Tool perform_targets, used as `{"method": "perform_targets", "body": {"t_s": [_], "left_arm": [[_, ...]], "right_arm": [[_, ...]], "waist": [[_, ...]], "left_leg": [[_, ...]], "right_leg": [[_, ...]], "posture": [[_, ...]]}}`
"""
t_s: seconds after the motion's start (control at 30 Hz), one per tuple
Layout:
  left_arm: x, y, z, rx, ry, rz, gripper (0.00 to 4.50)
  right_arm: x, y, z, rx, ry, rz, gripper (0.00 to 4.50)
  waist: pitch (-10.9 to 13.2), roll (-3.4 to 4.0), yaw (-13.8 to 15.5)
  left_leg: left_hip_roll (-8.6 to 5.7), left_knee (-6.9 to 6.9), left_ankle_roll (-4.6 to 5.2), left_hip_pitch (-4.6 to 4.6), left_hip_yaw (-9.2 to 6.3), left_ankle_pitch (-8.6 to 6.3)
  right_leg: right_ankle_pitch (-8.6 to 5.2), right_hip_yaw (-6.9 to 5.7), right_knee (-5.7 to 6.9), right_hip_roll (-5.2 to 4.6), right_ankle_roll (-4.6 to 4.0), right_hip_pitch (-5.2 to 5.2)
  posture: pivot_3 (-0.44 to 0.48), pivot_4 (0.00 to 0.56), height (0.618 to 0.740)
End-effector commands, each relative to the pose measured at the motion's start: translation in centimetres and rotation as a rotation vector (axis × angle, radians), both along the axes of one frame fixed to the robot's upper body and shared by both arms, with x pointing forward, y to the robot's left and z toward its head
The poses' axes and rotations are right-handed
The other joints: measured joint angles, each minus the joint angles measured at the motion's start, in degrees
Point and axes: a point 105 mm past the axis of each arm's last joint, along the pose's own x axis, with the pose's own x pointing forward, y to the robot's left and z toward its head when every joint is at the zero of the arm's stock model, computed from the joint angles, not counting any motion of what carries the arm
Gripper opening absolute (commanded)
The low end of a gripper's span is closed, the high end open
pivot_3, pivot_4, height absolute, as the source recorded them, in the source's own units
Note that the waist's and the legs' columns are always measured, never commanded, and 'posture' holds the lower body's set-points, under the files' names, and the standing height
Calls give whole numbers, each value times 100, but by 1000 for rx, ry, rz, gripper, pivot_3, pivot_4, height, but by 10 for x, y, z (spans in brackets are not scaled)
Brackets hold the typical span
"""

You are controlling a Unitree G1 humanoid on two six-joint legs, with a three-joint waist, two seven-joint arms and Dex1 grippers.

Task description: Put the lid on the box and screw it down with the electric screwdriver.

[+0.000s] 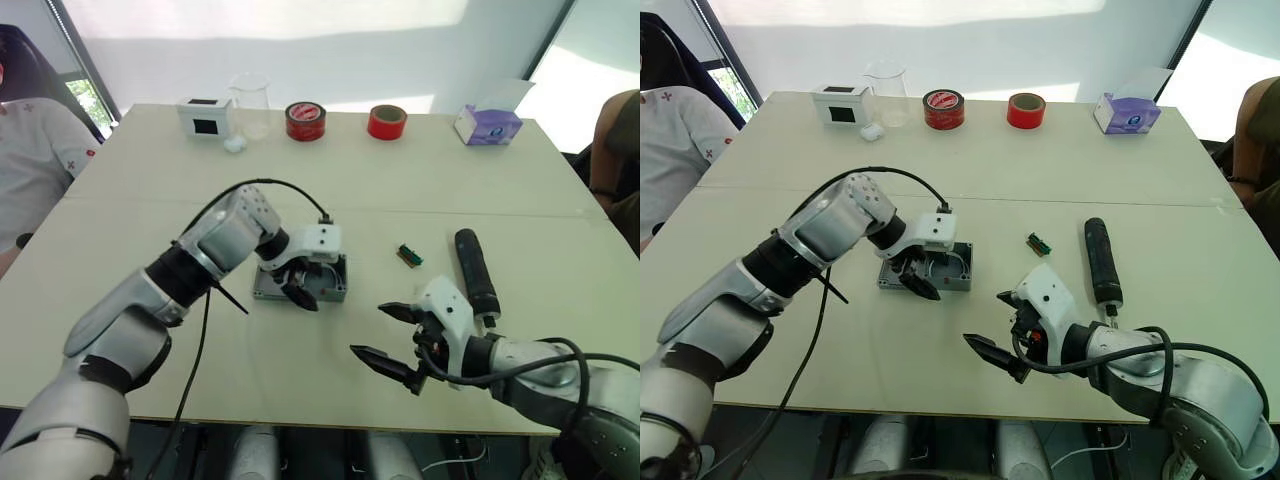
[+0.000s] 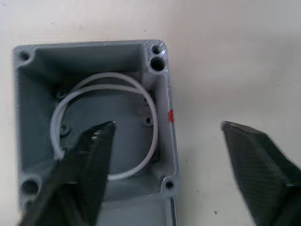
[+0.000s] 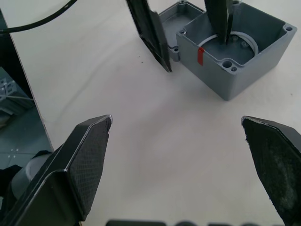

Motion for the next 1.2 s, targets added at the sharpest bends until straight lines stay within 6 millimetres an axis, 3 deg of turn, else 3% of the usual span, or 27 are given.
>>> {"method": "perform_targets", "body": {"t_s": [0.03, 0.13, 0.2, 0.43, 0.6, 0.73, 1.0, 1.2], "left_arm": [[5, -3, 5, 20, -64, -23, 1892], [6, -3, 1, 40, -68, -32, 632], [7, -2, -2, 56, -73, -41, 162], [7, -11, 6, 0, -108, -123, 162], [12, -14, 27, -59, -218, -361, 162], [10, -8, 30, -43, -236, -539, 162], [9, -14, 16, -6, -200, -654, 162], [19, -22, 31, -26, -210, -591, 162]], "right_arm": [[-2, 6, 10, 17, -61, 8, 4500], [0, 6, 10, 15, -68, -3, 4500], [1, 5, 10, 14, -70, -8, 4500], [1, 3, 10, 8, -65, -9, 4500], [-7, 3, 14, 0, -56, 41, 4500], [-5, 2, 21, 3, -65, 42, 4500], [-7, 8, 26, 44, -71, 17, 4500], [-9, 5, 27, 39, -67, -9, 4500]], "waist": [[0, 1, -3], [0, 1, -5], [-2, 1, 10], [-3, 2, 13], [-3, 2, 14], [-2, 1, 3], [-3, 1, 12], [-2, 0, 5]], "left_leg": [[1, 15, 13, -4, 0, -8], [0, 29, 20, -6, 1, -12], [-2, 31, 21, -7, 2, -12], [-5, 36, 23, -7, -1, -14], [-7, 36, 23, -7, -1, -14], [-7, 37, 28, -11, -1, -17], [-7, 38, 33, -11, -1, -20], [-9, 49, 35, -25, -3, -21]], "right_leg": [[-2, 0, 8, 0, 3, 0], [-5, 0, 13, -4, 6, 0], [-7, 0, 14, -5, 3, 1], [-13, 0, 14, -8, -7, 6], [-13, 0, 14, -12, -7, 7], [-13, -1, 13, -12, -8, 4], [-13, 3, 13, -13, -7, 5], [-12, 3, 12, -14, -5, 1]], "posture": [[0, 150, 715], [0, 150, 715], [0, 150, 715], [0, 150, 715], [0, 150, 715], [0, 150, 715], [0, 150, 715], [0, 150, 715]]}}
